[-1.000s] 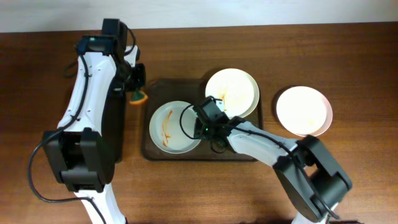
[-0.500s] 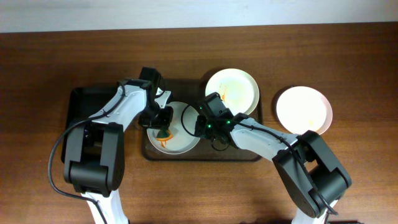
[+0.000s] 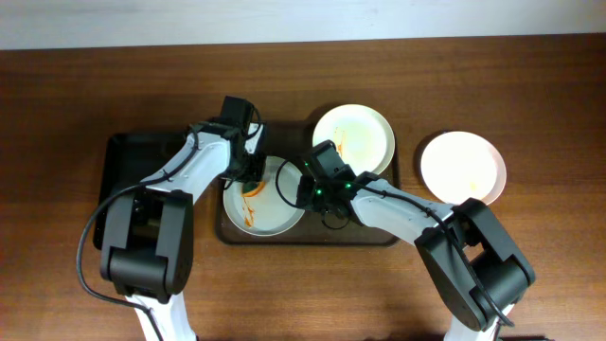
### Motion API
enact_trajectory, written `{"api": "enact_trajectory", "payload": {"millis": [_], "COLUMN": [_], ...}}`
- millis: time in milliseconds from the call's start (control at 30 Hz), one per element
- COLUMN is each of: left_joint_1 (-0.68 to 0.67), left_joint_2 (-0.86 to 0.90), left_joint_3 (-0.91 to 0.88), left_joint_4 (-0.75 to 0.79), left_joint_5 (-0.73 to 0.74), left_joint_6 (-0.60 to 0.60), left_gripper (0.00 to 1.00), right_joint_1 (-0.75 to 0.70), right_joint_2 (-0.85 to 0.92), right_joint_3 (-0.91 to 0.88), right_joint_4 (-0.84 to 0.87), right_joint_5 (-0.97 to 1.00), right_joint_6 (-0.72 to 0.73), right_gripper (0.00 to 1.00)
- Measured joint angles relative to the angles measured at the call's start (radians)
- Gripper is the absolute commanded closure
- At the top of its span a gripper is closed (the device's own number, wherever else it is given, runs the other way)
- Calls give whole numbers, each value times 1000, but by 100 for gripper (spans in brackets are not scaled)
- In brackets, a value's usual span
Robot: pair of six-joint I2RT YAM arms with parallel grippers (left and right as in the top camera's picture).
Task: Clean dirty plates on tray and stack at the side
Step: 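Grasp the lower white plate rim with the right gripper and pull it left, then scrub the second plate with the sponge in the left gripper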
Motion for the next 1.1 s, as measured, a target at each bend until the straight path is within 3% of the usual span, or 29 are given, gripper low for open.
{"api": "enact_trajectory", "payload": {"millis": [67, 133, 233, 300, 400, 567, 667, 867, 967, 1100], "left_joint_1": [0, 2, 8, 5, 4, -6, -21, -44, -48, -41], "left_joint_2": [-3, -3, -1, 3, 6, -16, -16, -91, -85, -84], "left_joint_3": [7, 7, -3, -13, -16, -27, -23, -163, -192, -202], "left_joint_4": [-114, -231, -303, -272, -179, 35, -55, -114, -84, 107], "left_joint_5": [-72, -52, 158, 276, 299, -82, -177, 18, 314, 313], "left_joint_6": [-18, -12, 74, 114, 93, -121, -154, -82, 2, -55], "left_gripper": [100, 100, 100, 100, 100, 100, 100, 100, 100, 100], "right_joint_1": [0, 0, 0, 0, 0, 0, 1, 1, 1, 1], "right_joint_2": [1, 1, 1, 1, 1, 3, 6, 6, 6, 6], "right_joint_3": [0, 0, 0, 0, 0, 0, 1, 1, 1, 1], "right_joint_4": [2, 1, 0, 0, 0, 6, 11, 12, 12, 11], "right_joint_5": [-15, -19, -21, -23, -23, -26, -35, -37, -37, -37], "right_joint_6": [0, -1, 0, 0, -1, 0, 0, 0, -1, -1], "right_gripper": [96, 96, 96, 96, 96, 96, 96, 96, 96, 96]}}
